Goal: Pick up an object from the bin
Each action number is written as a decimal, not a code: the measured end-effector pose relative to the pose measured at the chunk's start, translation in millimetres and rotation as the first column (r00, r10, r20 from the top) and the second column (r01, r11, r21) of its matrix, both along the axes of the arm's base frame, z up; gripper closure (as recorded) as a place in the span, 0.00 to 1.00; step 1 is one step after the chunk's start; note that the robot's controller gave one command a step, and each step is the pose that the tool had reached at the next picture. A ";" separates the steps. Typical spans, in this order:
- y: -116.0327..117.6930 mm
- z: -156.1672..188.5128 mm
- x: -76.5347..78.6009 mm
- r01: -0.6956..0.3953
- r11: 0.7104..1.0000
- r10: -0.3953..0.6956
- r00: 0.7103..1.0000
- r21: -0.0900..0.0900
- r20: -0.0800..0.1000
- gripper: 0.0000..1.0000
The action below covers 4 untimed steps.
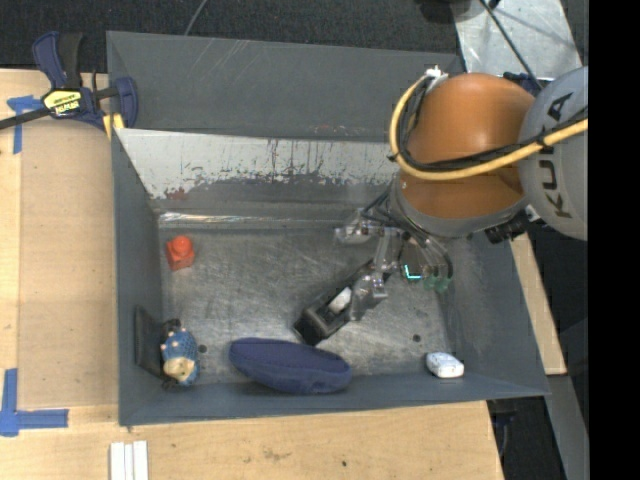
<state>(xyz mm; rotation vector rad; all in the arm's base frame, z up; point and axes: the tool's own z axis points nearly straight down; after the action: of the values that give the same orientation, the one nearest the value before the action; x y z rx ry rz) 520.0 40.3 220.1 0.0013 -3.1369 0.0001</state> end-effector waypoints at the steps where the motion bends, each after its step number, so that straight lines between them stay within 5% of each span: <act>1: -30.0 -146.5 17.9 -0.337 0.941 0.337 0.941 -0.001 0.007 0.00; 4: -30.2 -144.5 18.2 -0.331 0.944 0.331 0.944 0.001 0.007 0.00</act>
Offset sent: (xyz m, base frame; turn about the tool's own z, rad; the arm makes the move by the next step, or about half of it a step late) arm 0.0156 -0.0289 -0.1501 -0.3451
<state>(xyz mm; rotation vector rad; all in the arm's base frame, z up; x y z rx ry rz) 538.1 10.1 75.5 0.5294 -3.0984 -0.0017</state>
